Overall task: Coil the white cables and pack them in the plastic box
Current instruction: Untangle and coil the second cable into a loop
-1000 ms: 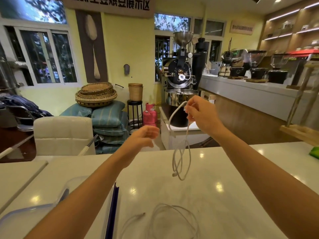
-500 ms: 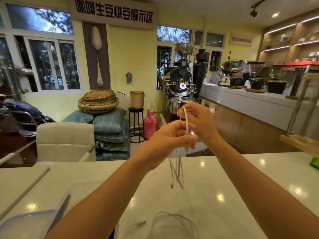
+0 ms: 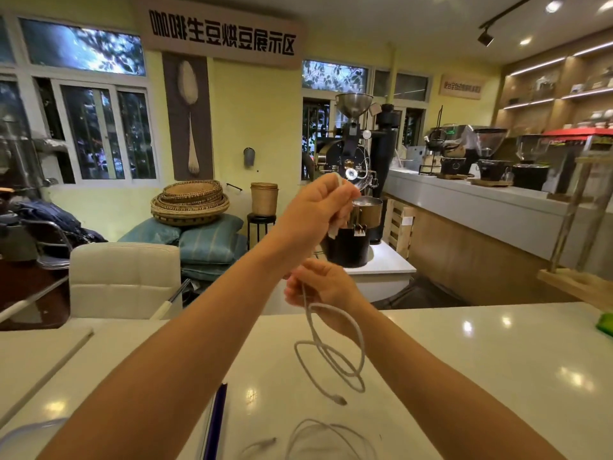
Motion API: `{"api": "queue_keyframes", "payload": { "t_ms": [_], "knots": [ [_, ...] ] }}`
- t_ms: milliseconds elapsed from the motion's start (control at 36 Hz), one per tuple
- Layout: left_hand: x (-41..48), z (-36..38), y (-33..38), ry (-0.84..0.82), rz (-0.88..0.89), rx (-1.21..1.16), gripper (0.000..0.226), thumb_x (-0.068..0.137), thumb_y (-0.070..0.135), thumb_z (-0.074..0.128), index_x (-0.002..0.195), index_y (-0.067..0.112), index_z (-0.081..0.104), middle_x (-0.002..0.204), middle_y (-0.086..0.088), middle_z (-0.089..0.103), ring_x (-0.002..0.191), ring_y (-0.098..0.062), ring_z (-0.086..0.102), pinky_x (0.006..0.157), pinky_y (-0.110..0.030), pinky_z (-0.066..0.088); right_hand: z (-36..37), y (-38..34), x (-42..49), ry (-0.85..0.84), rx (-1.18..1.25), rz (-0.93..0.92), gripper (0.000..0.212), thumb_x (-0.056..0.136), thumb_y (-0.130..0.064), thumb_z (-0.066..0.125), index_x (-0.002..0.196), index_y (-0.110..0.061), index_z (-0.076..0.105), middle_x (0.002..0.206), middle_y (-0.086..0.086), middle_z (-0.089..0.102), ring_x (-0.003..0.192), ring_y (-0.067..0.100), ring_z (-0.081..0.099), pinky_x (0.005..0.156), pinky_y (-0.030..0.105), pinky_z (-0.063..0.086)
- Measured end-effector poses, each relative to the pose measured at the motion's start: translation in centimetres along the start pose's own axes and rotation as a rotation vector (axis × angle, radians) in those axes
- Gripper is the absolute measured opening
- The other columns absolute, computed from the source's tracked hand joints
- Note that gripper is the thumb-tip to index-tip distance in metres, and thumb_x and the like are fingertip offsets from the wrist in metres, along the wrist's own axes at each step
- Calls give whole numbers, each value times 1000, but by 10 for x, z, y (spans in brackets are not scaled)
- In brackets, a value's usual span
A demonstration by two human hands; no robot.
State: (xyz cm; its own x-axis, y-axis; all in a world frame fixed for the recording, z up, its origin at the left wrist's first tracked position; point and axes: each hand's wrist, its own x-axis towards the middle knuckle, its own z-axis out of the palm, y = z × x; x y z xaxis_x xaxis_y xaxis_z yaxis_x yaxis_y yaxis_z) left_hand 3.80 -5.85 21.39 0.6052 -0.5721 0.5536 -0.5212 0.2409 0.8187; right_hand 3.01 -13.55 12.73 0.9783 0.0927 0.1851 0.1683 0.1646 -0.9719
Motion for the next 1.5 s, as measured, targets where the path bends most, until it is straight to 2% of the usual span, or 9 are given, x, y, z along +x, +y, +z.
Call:
{"api": "queue_keyframes", "payload": {
  "t_ms": [194, 389, 556, 750, 889, 1083, 1222, 1389, 1500],
  "knots": [
    [4, -30, -15, 108, 125, 461, 21, 94, 8, 37, 73, 10, 42, 59, 2, 43, 46, 2, 40, 56, -6, 39, -13, -19, -7, -307, -181, 204, 21, 89, -2, 46, 97, -13, 62, 65, 1, 65, 54, 9, 60, 58, 19, 53],
    [-11, -48, -20, 6, 93, 910, 35, 95, 12, 35, 64, 27, 29, 63, 8, 42, 56, -5, 39, 74, -31, 36, -39, -42, -13, -474, -507, 282, 23, 87, 2, 50, 91, -14, 64, 60, -5, 65, 54, 7, 56, 54, 14, 50],
    [-35, -48, -39, -200, -101, 1197, 9, 97, 17, 33, 89, 13, 36, 70, 4, 41, 51, -3, 32, 43, -21, 26, -62, -65, -15, -433, -386, 309, 23, 87, 2, 46, 103, -5, 60, 54, -2, 60, 42, 5, 51, 44, 11, 46],
    [-59, -33, -53, -464, -217, 966, 25, 96, 26, 33, 72, 23, 40, 78, 7, 44, 70, -5, 42, 60, -16, 31, -88, -57, -11, -555, -217, 275, 27, 74, -38, 67, 75, -11, 65, 59, -3, 62, 45, 4, 51, 46, 13, 45],
    [-65, -26, -50, -567, -355, 743, 28, 94, 26, 40, 66, 27, 44, 64, 8, 43, 57, -3, 40, 57, -17, 34, -104, -38, -4, -667, -1, 386, 43, 82, -48, 50, 74, -11, 70, 73, 4, 71, 56, 8, 59, 60, 17, 49],
    [-63, -30, -47, -362, -425, 44, 36, 96, 14, 30, 61, 14, 41, 40, 12, 35, 39, -1, 28, 43, -13, 29, -126, -26, 7, -337, 361, 298, 55, 92, -41, 28, 90, 0, 65, 88, 18, 70, 77, 26, 65, 74, 33, 53],
    [-56, -23, -47, -216, -370, -155, 38, 97, 16, 27, 61, 12, 40, 41, 9, 34, 37, -5, 27, 42, -15, 30, -126, -16, 2, 160, 310, 150, 39, 74, -39, 50, 76, -7, 72, 70, 11, 70, 60, 19, 67, 51, 27, 57],
    [-44, -20, -45, -11, -338, -285, 37, 97, 19, 26, 65, 11, 43, 38, 8, 37, 35, -7, 33, 40, -18, 35, -123, -9, 1, 623, 348, 257, 38, 96, -19, 26, 127, -1, 41, 107, 16, 56, 88, 24, 55, 80, 31, 46],
    [-40, -20, -47, 16, -362, -295, 36, 97, 20, 28, 66, 11, 44, 39, 7, 38, 36, -7, 34, 41, -19, 35, -115, -22, -1, 868, 233, 66, 29, 93, -7, 36, 119, -7, 49, 82, 5, 55, 75, 18, 56, 66, 27, 49]
  ]
}}
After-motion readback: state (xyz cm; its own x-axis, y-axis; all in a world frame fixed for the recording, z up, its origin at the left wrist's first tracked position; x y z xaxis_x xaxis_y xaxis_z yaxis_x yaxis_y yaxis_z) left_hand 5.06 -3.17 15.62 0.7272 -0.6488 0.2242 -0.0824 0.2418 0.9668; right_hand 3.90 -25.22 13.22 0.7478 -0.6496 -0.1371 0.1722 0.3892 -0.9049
